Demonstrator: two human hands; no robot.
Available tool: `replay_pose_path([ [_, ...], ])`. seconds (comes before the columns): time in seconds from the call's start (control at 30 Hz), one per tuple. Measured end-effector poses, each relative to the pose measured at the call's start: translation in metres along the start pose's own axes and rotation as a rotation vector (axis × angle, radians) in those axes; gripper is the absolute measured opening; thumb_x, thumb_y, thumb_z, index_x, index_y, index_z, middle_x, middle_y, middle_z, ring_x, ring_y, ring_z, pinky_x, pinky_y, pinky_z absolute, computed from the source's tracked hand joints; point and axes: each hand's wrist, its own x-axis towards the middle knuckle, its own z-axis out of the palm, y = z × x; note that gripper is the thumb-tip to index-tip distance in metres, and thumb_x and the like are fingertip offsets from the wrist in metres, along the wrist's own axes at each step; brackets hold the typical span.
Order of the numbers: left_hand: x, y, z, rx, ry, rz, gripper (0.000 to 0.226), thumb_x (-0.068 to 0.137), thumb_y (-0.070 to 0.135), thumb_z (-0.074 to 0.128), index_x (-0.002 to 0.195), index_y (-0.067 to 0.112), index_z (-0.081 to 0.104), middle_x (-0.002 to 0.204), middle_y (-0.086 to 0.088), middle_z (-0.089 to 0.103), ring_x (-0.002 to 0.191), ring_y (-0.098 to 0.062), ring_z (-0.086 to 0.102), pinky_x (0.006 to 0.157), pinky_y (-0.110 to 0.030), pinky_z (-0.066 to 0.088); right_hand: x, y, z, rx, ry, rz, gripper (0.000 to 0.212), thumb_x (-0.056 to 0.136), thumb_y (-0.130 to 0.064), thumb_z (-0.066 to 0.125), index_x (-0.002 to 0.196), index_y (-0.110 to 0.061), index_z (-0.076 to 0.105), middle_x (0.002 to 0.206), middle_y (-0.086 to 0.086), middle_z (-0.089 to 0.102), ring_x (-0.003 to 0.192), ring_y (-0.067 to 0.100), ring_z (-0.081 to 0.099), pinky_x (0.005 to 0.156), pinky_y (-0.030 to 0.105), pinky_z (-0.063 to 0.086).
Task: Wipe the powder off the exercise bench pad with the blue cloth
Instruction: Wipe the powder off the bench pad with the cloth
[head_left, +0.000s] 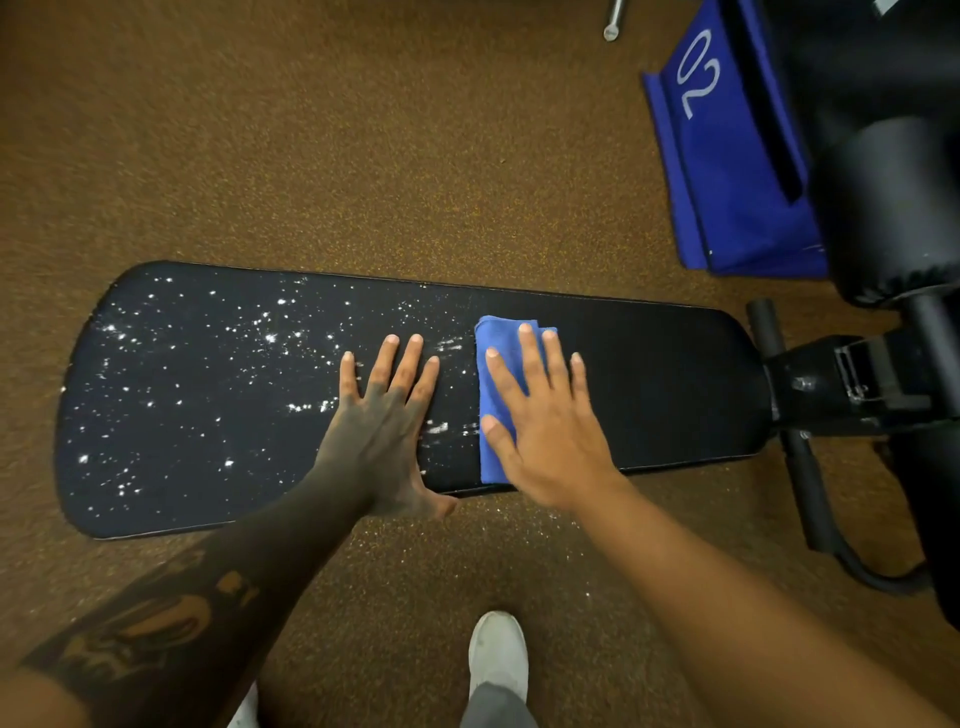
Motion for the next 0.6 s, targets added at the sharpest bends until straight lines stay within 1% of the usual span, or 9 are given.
replay_pose_path([
  [0.07,-0.002,-0.002,0.001,-0.006,0.001,-0.013,0.157,0.042,0.107,0.031,0.156,0.009,-0.016,0.164,-0.014,-0.026,0.151,-0.034,-0.025,0.12,-0.067,-0.002,0.005,-0.007,-0.003,0.045,0.038,0.067,0.065,0.099,-0.05,0.019,0.157,-0.025,0.001,0.164,0.011,-0.012,0.15,0.032,-0.016,0.121,0.052,-0.004],
  [0.13,-0.005,-0.003,0.002,-0.014,-0.004,-0.035,0.158,0.042,0.107,0.031,0.155,0.009,-0.018,0.164,-0.014,-0.028,0.151,-0.035,-0.026,0.12,-0.067,-0.003,0.007,-0.016,0.004,0.073,0.005,0.141,0.064,0.101,-0.047,0.019,0.157,-0.022,-0.002,0.164,0.011,-0.013,0.15,0.032,-0.015,0.121,0.053,0.002],
  [0.2,-0.005,-0.004,0.004,-0.016,-0.001,-0.053,0.157,0.043,0.107,0.031,0.154,0.009,-0.02,0.163,-0.015,-0.031,0.15,-0.035,-0.028,0.12,-0.067,-0.004,0.012,-0.021,0.012,0.082,-0.031,0.174,0.063,0.103,-0.044,0.02,0.156,-0.021,-0.005,0.164,0.012,-0.014,0.15,0.033,-0.016,0.121,0.054,0.005],
  [0.4,-0.004,-0.004,0.004,-0.035,-0.012,-0.056,0.158,0.042,0.108,0.031,0.154,0.01,-0.022,0.162,-0.014,-0.032,0.149,-0.036,-0.03,0.118,-0.07,-0.005,0.059,-0.014,0.007,0.066,0.009,0.154,0.064,0.102,-0.041,0.025,0.157,-0.022,-0.001,0.164,0.012,-0.011,0.15,0.035,-0.014,0.121,0.052,0.003],
  [0.53,-0.005,-0.005,0.005,-0.035,-0.017,-0.064,0.159,0.042,0.108,0.033,0.152,0.011,-0.026,0.161,-0.014,-0.036,0.148,-0.036,-0.032,0.118,-0.07,-0.006,0.094,-0.015,-0.001,0.081,0.008,0.221,0.062,0.102,-0.039,0.027,0.157,-0.024,0.002,0.165,0.013,-0.005,0.15,0.037,-0.009,0.12,0.055,0.007],
  [0.57,-0.005,-0.005,0.004,-0.041,-0.018,-0.069,0.159,0.042,0.108,0.033,0.152,0.01,-0.026,0.161,-0.014,-0.035,0.148,-0.036,-0.032,0.118,-0.07,-0.006,0.095,-0.018,-0.001,0.077,0.014,0.21,0.061,0.102,-0.04,0.027,0.157,-0.027,0.003,0.165,0.013,-0.003,0.149,0.039,-0.008,0.12,0.055,0.007],
  [0.6,-0.006,-0.005,0.005,-0.045,-0.014,-0.073,0.159,0.042,0.108,0.033,0.152,0.01,-0.025,0.161,-0.014,-0.034,0.148,-0.036,-0.031,0.118,-0.071,-0.007,0.091,-0.022,0.0,0.061,0.026,0.152,0.059,0.102,-0.04,0.027,0.156,-0.03,0.005,0.165,0.013,-0.002,0.149,0.04,-0.007,0.12,0.056,0.006],
])
